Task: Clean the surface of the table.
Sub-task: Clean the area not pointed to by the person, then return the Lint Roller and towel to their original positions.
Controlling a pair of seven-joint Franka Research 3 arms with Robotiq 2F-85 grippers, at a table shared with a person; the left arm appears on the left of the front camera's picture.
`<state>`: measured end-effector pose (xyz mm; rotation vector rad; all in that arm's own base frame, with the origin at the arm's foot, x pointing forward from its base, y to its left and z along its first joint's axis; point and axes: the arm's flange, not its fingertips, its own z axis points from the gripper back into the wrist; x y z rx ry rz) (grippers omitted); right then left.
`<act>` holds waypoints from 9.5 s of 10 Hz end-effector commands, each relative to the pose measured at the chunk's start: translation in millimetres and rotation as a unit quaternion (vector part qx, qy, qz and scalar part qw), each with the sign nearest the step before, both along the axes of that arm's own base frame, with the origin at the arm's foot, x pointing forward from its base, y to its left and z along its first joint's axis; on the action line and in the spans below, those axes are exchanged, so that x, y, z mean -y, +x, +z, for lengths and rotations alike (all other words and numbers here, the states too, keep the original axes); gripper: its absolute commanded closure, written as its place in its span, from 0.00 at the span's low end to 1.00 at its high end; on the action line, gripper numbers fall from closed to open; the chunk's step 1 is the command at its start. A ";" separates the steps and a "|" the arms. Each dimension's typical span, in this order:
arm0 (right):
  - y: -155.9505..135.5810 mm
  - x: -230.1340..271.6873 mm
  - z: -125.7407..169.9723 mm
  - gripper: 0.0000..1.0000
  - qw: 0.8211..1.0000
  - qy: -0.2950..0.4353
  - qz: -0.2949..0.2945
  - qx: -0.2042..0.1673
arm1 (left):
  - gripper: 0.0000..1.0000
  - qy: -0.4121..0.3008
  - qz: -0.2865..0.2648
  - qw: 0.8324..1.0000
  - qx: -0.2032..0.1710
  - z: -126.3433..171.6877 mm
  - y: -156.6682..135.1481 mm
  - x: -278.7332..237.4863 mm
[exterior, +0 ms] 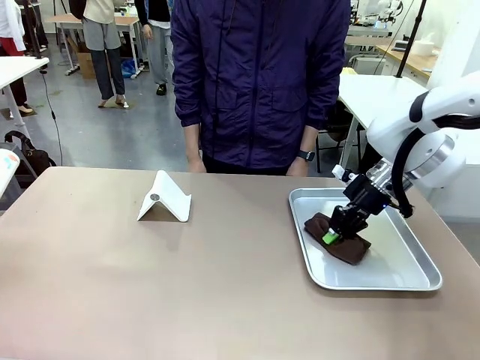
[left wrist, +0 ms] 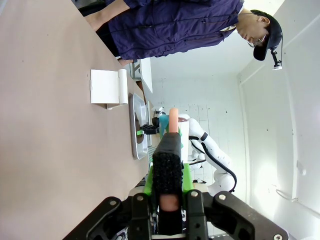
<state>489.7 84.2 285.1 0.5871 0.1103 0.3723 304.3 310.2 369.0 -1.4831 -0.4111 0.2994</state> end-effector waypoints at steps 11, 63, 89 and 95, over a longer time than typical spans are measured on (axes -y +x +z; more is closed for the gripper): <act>22.8 43.7 8.5 0.90 0.924 -0.024 -0.379 0.039 | 0.78 -0.007 -0.002 1.000 0.003 5.1 -2.9 -1.7; 7.0 -85.7 53.0 0.90 0.872 0.419 -0.143 -0.211 | 0.78 0.300 0.051 0.952 -0.035 113.4 94.6 373.8; 50.4 -181.5 8.8 0.90 0.955 0.092 -0.242 -0.147 | 0.78 0.497 0.026 0.861 -0.101 67.9 216.4 453.0; 52.3 -178.8 5.0 0.90 0.954 0.098 -0.235 -0.161 | 0.78 0.515 0.025 0.850 -0.107 64.8 224.8 454.1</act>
